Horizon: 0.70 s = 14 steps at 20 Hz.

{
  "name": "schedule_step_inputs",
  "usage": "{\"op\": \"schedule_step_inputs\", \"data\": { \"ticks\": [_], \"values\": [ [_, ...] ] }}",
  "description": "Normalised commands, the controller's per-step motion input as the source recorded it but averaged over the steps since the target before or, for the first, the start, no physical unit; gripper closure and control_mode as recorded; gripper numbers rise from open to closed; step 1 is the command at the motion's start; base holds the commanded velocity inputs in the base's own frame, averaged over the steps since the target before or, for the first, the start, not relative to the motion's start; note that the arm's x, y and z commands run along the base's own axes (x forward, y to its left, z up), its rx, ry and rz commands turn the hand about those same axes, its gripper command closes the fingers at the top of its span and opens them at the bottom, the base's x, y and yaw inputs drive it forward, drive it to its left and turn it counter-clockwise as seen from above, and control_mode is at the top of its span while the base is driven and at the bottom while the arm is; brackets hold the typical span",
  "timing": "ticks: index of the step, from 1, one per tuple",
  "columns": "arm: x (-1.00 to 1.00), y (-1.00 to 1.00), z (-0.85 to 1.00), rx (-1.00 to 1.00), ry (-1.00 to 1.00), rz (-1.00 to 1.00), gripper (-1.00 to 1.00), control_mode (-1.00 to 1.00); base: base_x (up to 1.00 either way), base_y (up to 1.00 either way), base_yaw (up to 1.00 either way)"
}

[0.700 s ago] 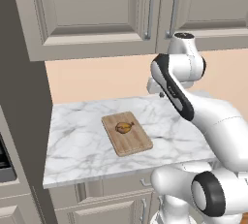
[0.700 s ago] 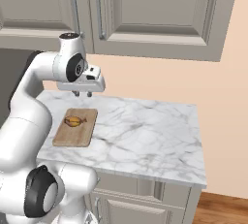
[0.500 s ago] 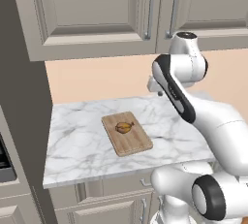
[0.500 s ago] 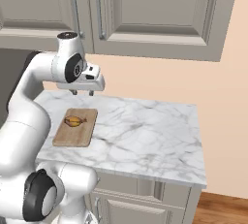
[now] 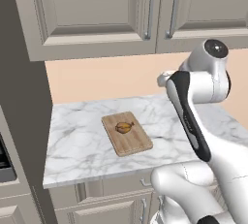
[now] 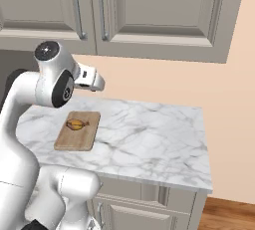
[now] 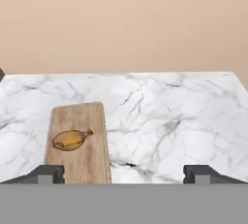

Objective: Open the cabinet, retrieve the rolling pin, and place it next to the meat on the cutting board to prepare for tenderizing.

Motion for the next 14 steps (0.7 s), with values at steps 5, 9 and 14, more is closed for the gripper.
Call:
{"op": "schedule_step_inputs", "data": {
  "ticks": [5, 9, 14],
  "values": [
    [-0.17, -0.2, 0.76, 0.02, -0.41, -0.09, -1.0, -1.0, 0.0, 0.0, 0.0],
    [-0.14, -0.12, 0.81, 0.03, -0.41, -0.07, -1.0, -1.0, 0.0, 0.0, 0.0],
    [-0.14, -0.04, 0.8, 0.02, -0.39, -0.03, -1.0, -1.0, 0.0, 0.0, 0.0]
  ]
}}
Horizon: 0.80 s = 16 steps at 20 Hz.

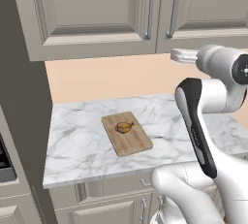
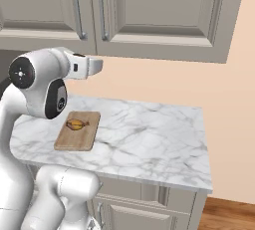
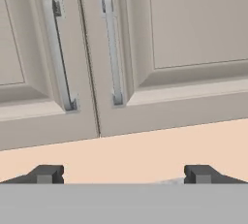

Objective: Open the cabinet, retrieve the rolling pin, and place it next to the meat on the cutting board to prepare for tenderizing.

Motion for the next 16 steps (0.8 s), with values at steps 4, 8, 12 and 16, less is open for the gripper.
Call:
{"op": "schedule_step_inputs", "data": {
  "ticks": [4, 8, 12, 16],
  "values": [
    [-0.12, 0.0, 0.56, 0.02, -0.27, 0.0, -1.0, -1.0, 0.0, 0.0, 0.0],
    [0.02, -0.06, 0.0, 0.01, -0.02, 0.0, -1.0, -1.0, 0.0, 0.0, 0.0],
    [0.16, -0.01, 0.01, 0.0, -0.07, 0.0, -1.0, -1.0, 0.0, 0.0, 0.0],
    [0.16, 0.0, 0.05, 0.0, -0.16, 0.04, -1.0, -1.0, 0.0, 0.0, 0.0]
  ]
}}
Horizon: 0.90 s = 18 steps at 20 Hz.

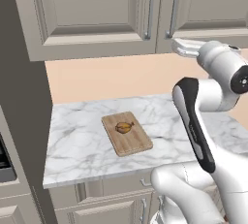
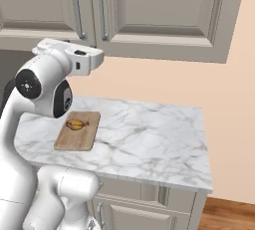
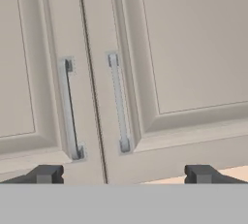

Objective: Open the cabinet, retrieve the rolling pin, and place it next to the meat on the cutting board to prepare for tenderizing.

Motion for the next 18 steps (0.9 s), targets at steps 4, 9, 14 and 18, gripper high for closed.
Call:
{"op": "schedule_step_inputs", "data": {
  "ticks": [4, 9, 14, 18],
  "values": [
    [0.21, 0.0, 0.01, 0.0, -0.15, 0.09, -1.0, -1.0, 0.0, 0.0, 0.0],
    [0.25, 0.05, 0.03, -0.04, -0.03, 0.03, -1.0, -1.0, 0.0, 0.0, 0.0],
    [0.26, 0.06, 0.05, -0.08, 0.02, -0.01, -1.0, -1.0, 0.0, 0.0, 0.0],
    [0.28, -0.02, 0.08, -0.12, 0.06, -0.06, -1.0, -1.0, 0.0, 0.0, 0.0]
  ]
}}
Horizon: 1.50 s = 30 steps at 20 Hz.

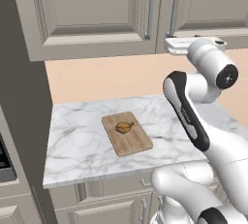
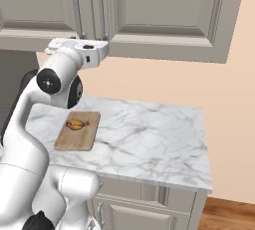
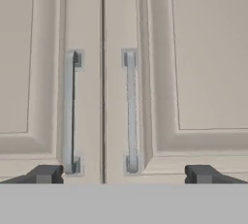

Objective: Open the cabinet, retrieve the rolling pin, and place it next to the meat on the cutting board to prepare for tenderizing.

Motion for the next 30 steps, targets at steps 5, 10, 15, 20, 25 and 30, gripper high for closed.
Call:
{"op": "schedule_step_inputs", "data": {
  "ticks": [5, 10, 15, 20, 25, 30],
  "values": [
    [0.36, -0.03, 0.02, -0.06, 0.03, -0.04, -1.0, -1.0, 0.0, 0.0, 0.0],
    [0.48, -0.05, 0.0, 0.0, 0.0, 0.0, -1.0, -1.0, 0.0, 0.0, 0.0],
    [0.47, -0.08, 0.0, 0.0, 0.0, 0.0, -1.0, -1.0, 0.0, 0.0, 0.0],
    [0.45, -0.01, 0.0, 0.0, 0.0, 0.0, -1.0, -1.0, 0.0, 0.0, 0.0],
    [0.53, 0.0, 0.0, 0.0, 0.0, 0.0, -1.0, -1.0, 0.0, 0.0, 0.0],
    [0.59, 0.0, 0.0, 0.0, 0.0, 0.0, -1.0, -1.0, 0.0, 0.0, 0.0]
  ]
}}
